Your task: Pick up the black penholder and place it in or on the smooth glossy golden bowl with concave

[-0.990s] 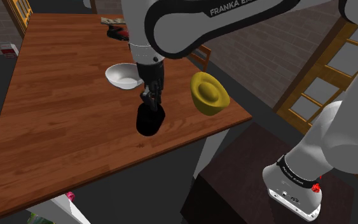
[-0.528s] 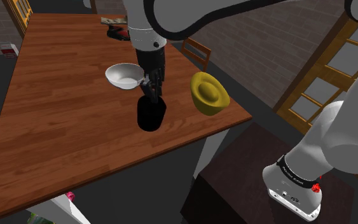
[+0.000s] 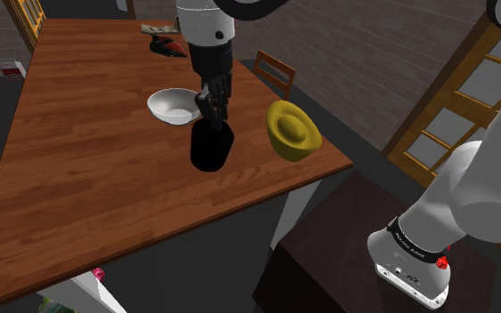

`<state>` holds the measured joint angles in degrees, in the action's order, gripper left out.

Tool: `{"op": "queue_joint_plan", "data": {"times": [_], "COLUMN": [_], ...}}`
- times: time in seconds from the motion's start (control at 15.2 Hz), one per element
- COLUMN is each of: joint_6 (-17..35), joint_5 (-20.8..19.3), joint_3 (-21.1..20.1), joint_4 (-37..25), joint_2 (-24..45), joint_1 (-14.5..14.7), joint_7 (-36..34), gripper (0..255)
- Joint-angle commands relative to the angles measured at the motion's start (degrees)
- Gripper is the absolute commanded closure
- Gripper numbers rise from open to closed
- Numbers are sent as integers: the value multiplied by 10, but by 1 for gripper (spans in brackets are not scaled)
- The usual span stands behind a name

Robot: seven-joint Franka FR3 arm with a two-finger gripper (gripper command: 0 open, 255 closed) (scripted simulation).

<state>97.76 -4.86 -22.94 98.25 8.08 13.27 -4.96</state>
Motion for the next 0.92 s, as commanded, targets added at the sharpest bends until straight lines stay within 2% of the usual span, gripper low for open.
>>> {"op": "queue_joint_plan", "data": {"times": [0.0,0.66,0.73,0.86], "joint_6": [-16,-94,-96,-94], "joint_5": [1,1,0,9], "joint_3": [0,-2,-2,9], "joint_4": [-13,-95,-98,-70], "joint_2": [-3,1,1,-28], "joint_1": [0,3,3,-15], "joint_7": [2,3,3,32], "gripper": [255,255,255,255]}}
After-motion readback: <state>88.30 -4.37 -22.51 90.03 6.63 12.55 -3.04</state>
